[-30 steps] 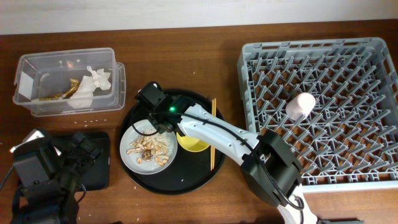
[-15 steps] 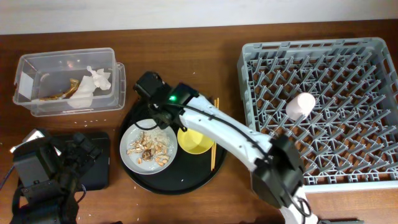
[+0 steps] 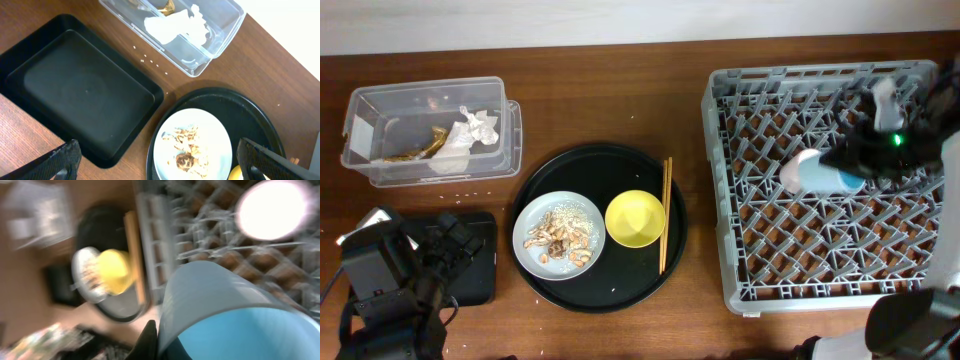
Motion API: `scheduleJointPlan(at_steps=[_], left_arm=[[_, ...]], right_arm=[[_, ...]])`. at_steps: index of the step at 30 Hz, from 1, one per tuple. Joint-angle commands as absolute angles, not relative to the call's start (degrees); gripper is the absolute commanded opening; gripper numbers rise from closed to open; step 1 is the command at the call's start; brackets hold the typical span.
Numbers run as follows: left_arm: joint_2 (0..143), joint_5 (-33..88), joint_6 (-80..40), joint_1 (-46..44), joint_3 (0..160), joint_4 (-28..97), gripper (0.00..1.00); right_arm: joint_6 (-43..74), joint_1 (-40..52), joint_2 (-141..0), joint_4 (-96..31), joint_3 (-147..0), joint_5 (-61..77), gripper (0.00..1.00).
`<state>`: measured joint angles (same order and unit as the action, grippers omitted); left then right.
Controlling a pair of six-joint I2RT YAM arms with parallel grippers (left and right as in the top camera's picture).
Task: Sort waste into correct bins and load items into the dishwasher rack
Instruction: 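Place the blue cup in the rack and release with the right gripper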
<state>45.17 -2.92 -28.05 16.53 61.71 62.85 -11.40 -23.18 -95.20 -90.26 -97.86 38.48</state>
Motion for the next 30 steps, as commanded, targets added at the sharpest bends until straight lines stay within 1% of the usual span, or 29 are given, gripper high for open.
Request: scheduleJointPlan(at_steps=[1,3,4,5,9,12,15,17,18,19,21,22,23,24,27,30], left_arm=[[45.1,-2.5,-27.7,16.6,61.8,62.7,0.99],[45.1,-2.5,-27.7,16.6,61.8,62.7,0.99],[45.1,-2.5,-27.7,16.6,61.8,62.7,0.99],[45.1,-2.5,-27.7,16.6,61.8,62.7,0.99],[45.1,-2.5,-27.7,16.6,61.8,62.7,0.99],[45.1,-2.5,-27.7,16.6,61.8,62.7,0.99],[45.1,-2.5,-27.7,16.6,61.8,62.7,0.99],[45.1,-2.5,-27.7,16.6,61.8,62.7,0.99],[45.1,-2.5,-27.7,16.6,61.8,62.7,0.99],[45.1,-2.5,-27.7,16.6,61.8,62.7,0.99],[45.1,-2.5,-27.7,16.6,61.8,62.7,0.99],[45.1,-2.5,-27.7,16.6,61.8,62.7,0.99],[45.1,-2.5,-27.7,16.6,61.8,62.7,0.99],[45.1,-2.5,-27.7,16.6,61.8,62.7,0.99],[45.1,-2.5,-27.7,16.6,61.8,62.7,0.99],[45.1,-2.5,-27.7,16.6,61.8,62.7,0.99]], right_arm=[[-33.9,-25.5,-95.2,-89.2,-84.0,68.3,0.04],[-34.1,-24.4,-96.9,-83.3,-76.3,72.8,0.04],[-34.1,-23.4,-98.9,-79.0,-71.6,77.1,0.04],[-34.1,-23.0,-100.4,-77.8,-70.2,79.0,0.04],[-34.1,-22.9,-109.9,-77.2,-68.3,77.4,0.04],[-33.9,-24.6,-112.1,-79.5,-68.1,74.7,0.04],[-33.8,-27.0,-111.0,-82.3,-68.2,68.4,0.04],[-32.3,-28.4,-109.1,-82.3,-68.2,66.5,0.04],[-30.9,-29.0,-108.1,-82.3,-68.2,63.9,0.05],[-28.6,-29.0,-106.6,-82.1,-68.8,57.7,0.08],[-26.6,-29.0,-104.8,-82.0,-69.1,56.1,0.09],[-24.8,-29.0,-103.8,-81.2,-69.3,55.5,0.1],[-20.8,-29.0,-103.1,-79.5,-69.7,53.2,0.16],[-20.2,-29.0,-103.1,-79.5,-69.8,51.3,0.19],[-14.0,-29.0,-102.3,-78.8,-71.2,42.1,0.21],[-3.4,-28.9,-98.3,-78.8,-74.4,28.6,0.2]])
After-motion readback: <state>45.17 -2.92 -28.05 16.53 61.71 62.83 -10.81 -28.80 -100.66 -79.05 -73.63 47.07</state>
